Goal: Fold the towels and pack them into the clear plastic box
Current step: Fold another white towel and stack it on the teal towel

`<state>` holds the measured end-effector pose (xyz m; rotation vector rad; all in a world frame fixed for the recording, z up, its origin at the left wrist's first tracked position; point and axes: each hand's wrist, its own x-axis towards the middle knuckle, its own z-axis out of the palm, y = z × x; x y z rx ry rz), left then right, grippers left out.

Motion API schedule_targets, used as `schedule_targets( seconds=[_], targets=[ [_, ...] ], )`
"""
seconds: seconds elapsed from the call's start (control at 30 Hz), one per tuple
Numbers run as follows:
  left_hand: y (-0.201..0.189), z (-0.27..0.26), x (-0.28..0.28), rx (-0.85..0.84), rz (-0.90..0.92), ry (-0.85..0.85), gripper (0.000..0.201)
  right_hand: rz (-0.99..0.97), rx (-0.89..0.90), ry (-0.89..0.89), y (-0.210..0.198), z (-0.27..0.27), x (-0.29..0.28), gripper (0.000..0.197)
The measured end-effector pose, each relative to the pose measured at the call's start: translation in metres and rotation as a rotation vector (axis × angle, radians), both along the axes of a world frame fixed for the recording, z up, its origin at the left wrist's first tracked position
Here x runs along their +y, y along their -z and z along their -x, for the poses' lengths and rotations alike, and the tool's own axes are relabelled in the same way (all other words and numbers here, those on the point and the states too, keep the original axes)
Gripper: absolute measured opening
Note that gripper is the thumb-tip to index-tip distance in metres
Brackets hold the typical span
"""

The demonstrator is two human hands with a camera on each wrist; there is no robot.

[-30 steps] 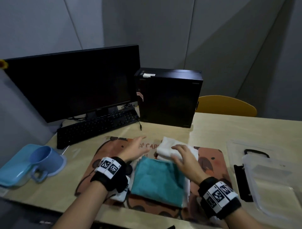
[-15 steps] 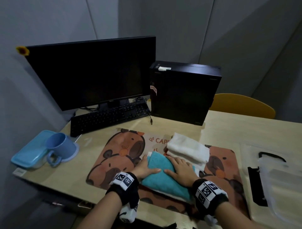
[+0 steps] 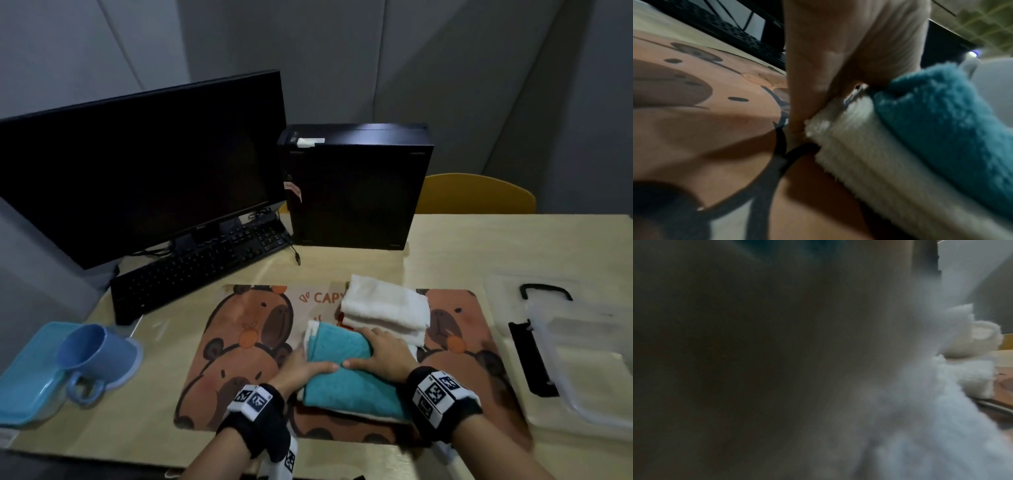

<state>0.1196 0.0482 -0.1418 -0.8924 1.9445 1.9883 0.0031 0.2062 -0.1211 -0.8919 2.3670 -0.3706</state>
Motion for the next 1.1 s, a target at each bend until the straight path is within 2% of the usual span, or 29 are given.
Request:
schedule_targets(
  seconds=[0.07, 0.17, 0.27, 0.37, 0.5, 0.63, 0.67, 0.8, 0.93, 1.03, 1.1],
  targets=[
    [0.002, 0.003, 0.002, 0.061, 0.006, -0.01, 0.052, 0.032, 0.006, 0.06, 0.001, -0.003, 0.005, 0.079],
    [0.007, 0.01, -0.001, 0.118, -0.001, 0.02, 0.077, 0.068, 0.022, 0.145, 0.002, -0.008, 0.009, 0.076],
    [0.006, 0.016, -0.007, 0.103, -0.043, 0.077, 0.069, 0.076, 0.039, 0.21, 0.001, -0.012, 0.007, 0.078],
    [0.004, 0.022, -0.015, 0.097, -0.055, 0.132, 0.06, 0.077, 0.038, 0.256, 0.0, -0.016, 0.005, 0.088],
    [0.002, 0.027, -0.018, 0.103, -0.083, 0.166, 0.066, 0.131, 0.054, 0.336, -0.002, -0.022, 0.006, 0.075],
    [0.007, 0.026, -0.022, 0.113, -0.109, 0.18, 0.073, 0.164, 0.018, 0.5, -0.001, -0.029, 0.015, 0.094],
    [0.008, 0.025, -0.023, 0.115, -0.124, 0.183, 0.07, 0.182, 0.004, 0.557, -0.001, -0.03, 0.019, 0.093],
    [0.009, 0.022, -0.024, 0.131, -0.166, 0.18, 0.037, 0.195, -0.077, 0.72, 0.001, -0.035, 0.029, 0.085],
    [0.006, 0.02, -0.025, 0.126, -0.189, 0.159, 0.037, 0.152, -0.181, 0.898, 0.007, -0.033, 0.028, 0.101],
    [0.003, 0.019, -0.024, 0.139, -0.206, 0.14, 0.039, 0.333, -0.338, 1.014, 0.006, -0.027, 0.024, 0.094],
    [0.001, 0.018, -0.026, 0.15, -0.225, 0.117, 0.038, 0.437, -0.48, 1.001, 0.004, -0.023, 0.024, 0.095]
  ],
)
